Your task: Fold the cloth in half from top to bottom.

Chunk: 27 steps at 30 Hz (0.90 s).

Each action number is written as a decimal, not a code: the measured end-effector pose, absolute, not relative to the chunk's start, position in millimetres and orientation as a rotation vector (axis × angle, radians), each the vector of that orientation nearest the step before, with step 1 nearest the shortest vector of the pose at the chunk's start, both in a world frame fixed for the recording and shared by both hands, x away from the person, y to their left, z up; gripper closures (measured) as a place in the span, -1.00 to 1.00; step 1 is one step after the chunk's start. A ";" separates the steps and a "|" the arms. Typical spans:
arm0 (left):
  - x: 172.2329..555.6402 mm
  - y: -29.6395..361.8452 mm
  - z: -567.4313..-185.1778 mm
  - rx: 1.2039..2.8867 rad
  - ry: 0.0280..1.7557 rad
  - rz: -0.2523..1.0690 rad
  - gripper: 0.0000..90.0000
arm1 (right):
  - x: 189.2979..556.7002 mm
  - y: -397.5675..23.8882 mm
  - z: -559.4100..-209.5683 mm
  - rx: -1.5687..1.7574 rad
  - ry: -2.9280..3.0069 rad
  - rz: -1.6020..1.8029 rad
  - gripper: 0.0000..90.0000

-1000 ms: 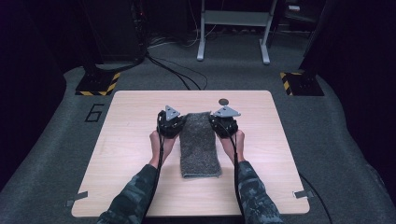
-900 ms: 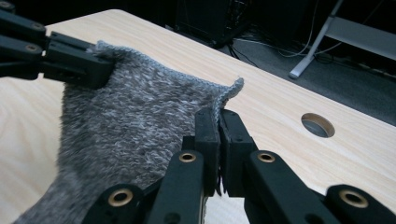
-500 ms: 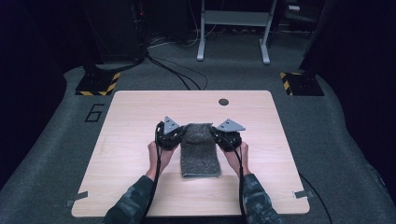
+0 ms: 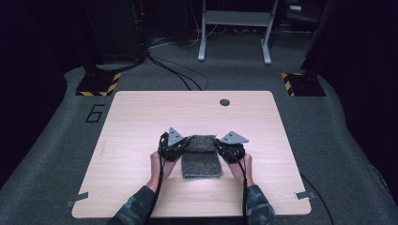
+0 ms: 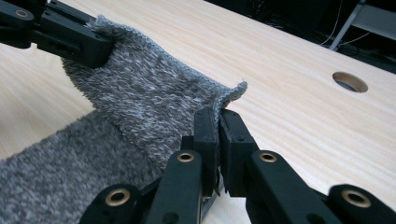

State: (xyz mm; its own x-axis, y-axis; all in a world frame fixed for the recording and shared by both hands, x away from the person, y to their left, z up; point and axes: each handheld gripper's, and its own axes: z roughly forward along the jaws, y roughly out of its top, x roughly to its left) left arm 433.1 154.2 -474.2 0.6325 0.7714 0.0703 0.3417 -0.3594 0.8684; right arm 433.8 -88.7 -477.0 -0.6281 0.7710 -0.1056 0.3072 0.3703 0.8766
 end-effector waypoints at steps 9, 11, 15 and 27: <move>424.1 155.5 -488.8 1.979 0.896 0.563 0.81 | 425.2 -88.5 -490.3 0.947 2.173 1.186 0.91; 422.2 154.9 -492.1 1.982 0.904 0.548 0.80 | 424.4 -89.3 -493.0 0.946 2.181 1.185 0.91; 417.2 154.8 -498.0 2.002 0.903 0.504 0.77 | 420.7 -91.4 -498.2 0.973 2.191 1.172 0.89; 391.4 172.7 -499.8 1.962 0.953 0.394 -0.05 | 388.1 -109.8 -499.9 1.008 2.191 1.159 0.58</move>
